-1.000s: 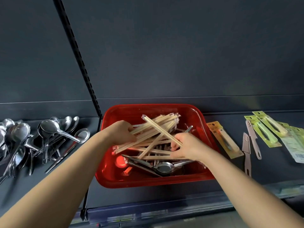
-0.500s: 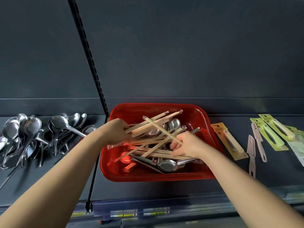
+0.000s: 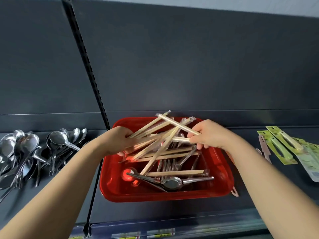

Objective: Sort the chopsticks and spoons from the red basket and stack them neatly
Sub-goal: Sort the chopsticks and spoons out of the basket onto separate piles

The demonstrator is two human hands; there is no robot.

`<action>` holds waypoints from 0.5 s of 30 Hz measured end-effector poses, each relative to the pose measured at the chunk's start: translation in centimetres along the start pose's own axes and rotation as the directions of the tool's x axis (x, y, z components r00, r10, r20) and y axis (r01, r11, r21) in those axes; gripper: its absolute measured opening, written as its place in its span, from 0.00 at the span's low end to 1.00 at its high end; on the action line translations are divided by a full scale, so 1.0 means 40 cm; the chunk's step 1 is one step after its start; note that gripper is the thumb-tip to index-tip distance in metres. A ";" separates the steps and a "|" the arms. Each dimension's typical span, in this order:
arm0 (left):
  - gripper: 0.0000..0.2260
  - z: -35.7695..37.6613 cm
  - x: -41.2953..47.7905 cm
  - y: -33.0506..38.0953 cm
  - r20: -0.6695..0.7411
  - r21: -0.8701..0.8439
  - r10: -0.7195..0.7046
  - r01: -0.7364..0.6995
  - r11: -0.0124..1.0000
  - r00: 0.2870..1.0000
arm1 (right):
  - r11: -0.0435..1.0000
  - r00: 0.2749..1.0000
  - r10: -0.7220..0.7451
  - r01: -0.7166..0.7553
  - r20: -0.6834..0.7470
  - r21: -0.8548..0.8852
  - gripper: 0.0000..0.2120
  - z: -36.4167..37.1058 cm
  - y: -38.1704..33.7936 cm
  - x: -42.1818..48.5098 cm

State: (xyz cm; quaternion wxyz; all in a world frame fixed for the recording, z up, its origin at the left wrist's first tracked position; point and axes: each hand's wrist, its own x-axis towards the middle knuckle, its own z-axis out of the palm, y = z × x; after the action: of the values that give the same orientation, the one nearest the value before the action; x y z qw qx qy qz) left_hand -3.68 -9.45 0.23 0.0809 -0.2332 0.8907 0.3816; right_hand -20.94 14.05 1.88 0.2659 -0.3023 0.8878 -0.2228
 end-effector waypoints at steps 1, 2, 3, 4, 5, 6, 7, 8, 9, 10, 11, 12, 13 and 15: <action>0.11 -0.003 -0.001 0.004 -0.001 -0.046 -0.004 0.004 0.999 1.000 | 1.000 1.000 -0.002 0.002 -0.020 0.019 0.06 -0.013 0.001 -0.006; 0.12 -0.007 -0.002 0.006 -0.006 -0.057 0.007 -0.008 0.998 1.000 | 0.999 0.999 -0.001 0.002 -0.037 0.032 0.06 -0.024 0.001 -0.011; 0.13 -0.010 -0.001 0.007 -0.016 -0.047 0.026 -0.026 0.999 1.000 | 0.999 0.998 -0.003 0.006 -0.059 0.037 0.06 -0.035 0.003 -0.015; 0.14 -0.012 0.002 0.007 -0.029 -0.038 0.044 -0.045 0.998 0.999 | 0.999 0.996 -0.006 0.009 -0.086 0.037 0.06 -0.043 0.005 -0.018; 0.14 -0.013 0.005 0.008 -0.042 -0.044 0.056 -0.058 0.997 0.998 | 0.999 0.994 -0.012 0.016 -0.109 0.031 0.06 -0.050 0.007 -0.019; 0.14 -0.009 0.013 0.010 -0.058 -0.062 0.061 -0.065 0.996 0.996 | 1.000 0.992 -0.019 0.022 -0.124 0.021 0.06 -0.054 0.008 -0.020; 0.14 -0.001 0.022 0.014 -0.077 -0.070 0.059 -0.064 0.996 0.995 | 1.000 0.991 -0.021 0.023 -0.129 0.012 0.06 -0.053 0.010 -0.018; 0.14 0.014 0.031 0.020 -0.096 -0.047 0.055 -0.060 0.997 0.994 | 1.000 0.992 -0.017 0.019 -0.129 0.012 0.07 -0.047 0.012 -0.015; 0.15 0.035 0.039 0.028 -0.116 0.000 0.047 -0.047 0.999 0.992 | 1.000 0.992 -0.010 0.013 -0.125 0.021 0.07 -0.037 0.015 -0.011; 0.16 0.060 0.046 0.033 -0.133 0.045 0.033 -0.028 0.999 0.990 | 0.999 0.992 -0.003 0.007 -0.122 0.032 0.07 -0.024 0.019 -0.006; 0.17 0.087 0.051 0.036 -0.148 0.070 0.017 -0.007 0.998 0.989 | 0.999 0.993 0.003 0.002 -0.121 0.041 0.07 -0.010 0.023 -0.003; 0.19 0.113 0.058 0.033 -0.154 0.074 0.001 0.010 0.997 0.988 | 0.999 0.993 0.010 -0.004 -0.119 0.049 0.07 0.005 0.029 0.001; 0.20 0.135 0.064 0.029 -0.158 0.066 -0.013 0.024 0.998 0.987 | 0.998 0.993 0.017 -0.009 -0.117 0.062 0.07 0.019 0.034 0.002; 0.19 0.163 0.077 0.015 -0.155 0.037 -0.039 0.045 0.998 0.987 | 0.996 0.992 0.028 -0.017 -0.125 0.093 0.07 0.040 0.045 0.000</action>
State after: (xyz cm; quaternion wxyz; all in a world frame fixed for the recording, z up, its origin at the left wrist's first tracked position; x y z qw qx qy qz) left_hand -6.88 -5.50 -4.91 0.0244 -0.2792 0.8967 0.3425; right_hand -20.72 14.96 -0.32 0.2253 -0.2650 0.8951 -0.2790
